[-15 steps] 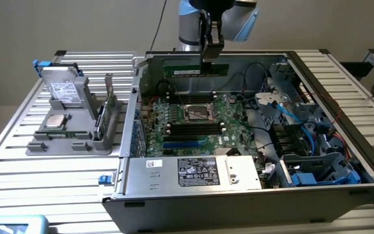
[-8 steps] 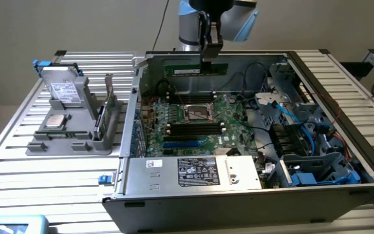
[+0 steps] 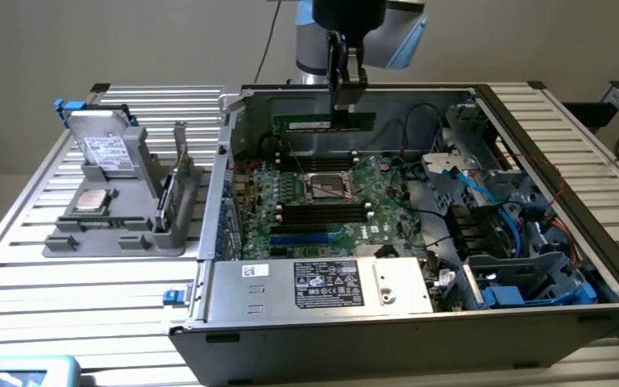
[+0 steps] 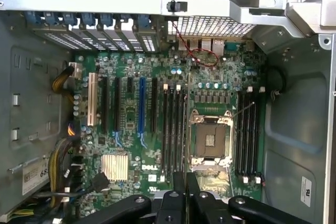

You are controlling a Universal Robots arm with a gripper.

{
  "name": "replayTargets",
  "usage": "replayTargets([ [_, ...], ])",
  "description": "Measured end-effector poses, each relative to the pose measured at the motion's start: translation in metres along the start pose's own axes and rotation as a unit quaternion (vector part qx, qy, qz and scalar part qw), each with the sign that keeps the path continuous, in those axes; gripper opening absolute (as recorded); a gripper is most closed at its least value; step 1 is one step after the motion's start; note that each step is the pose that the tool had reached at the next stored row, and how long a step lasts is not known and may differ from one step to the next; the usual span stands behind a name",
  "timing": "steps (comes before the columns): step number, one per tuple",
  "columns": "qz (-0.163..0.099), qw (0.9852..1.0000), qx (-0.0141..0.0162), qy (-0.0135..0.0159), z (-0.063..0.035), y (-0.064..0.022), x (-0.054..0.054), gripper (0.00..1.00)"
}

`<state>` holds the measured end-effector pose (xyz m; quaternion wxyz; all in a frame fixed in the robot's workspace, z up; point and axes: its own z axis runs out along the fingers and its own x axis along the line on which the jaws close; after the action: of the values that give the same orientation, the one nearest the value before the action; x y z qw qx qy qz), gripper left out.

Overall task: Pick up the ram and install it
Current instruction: 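Insert the ram into the slot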

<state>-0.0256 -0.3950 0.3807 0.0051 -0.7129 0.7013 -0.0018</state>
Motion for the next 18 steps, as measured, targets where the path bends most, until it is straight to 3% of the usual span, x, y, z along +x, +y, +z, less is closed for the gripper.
replayTargets([
  [5, 0.0, 1.0, 0.0, 0.0001, 0.0085, -0.0001, -0.001, 0.13],
  [7, 0.0, 1.0, -0.0001, 0.0024, 0.011, 0.0, -0.001, 0.13],
  [12, 0.0, 0.9998, -0.0003, 0.0193, 0.0145, -0.0002, -0.003, 0.13],
  [14, 0.0, 0.9998, -0.0003, 0.0197, 0.0159, -0.0002, -0.003, 0.13],
  [18, 0.002, 0.9999, -0.0002, 0.014, 0.0218, -0.0011, -0.003, 0.13],
])
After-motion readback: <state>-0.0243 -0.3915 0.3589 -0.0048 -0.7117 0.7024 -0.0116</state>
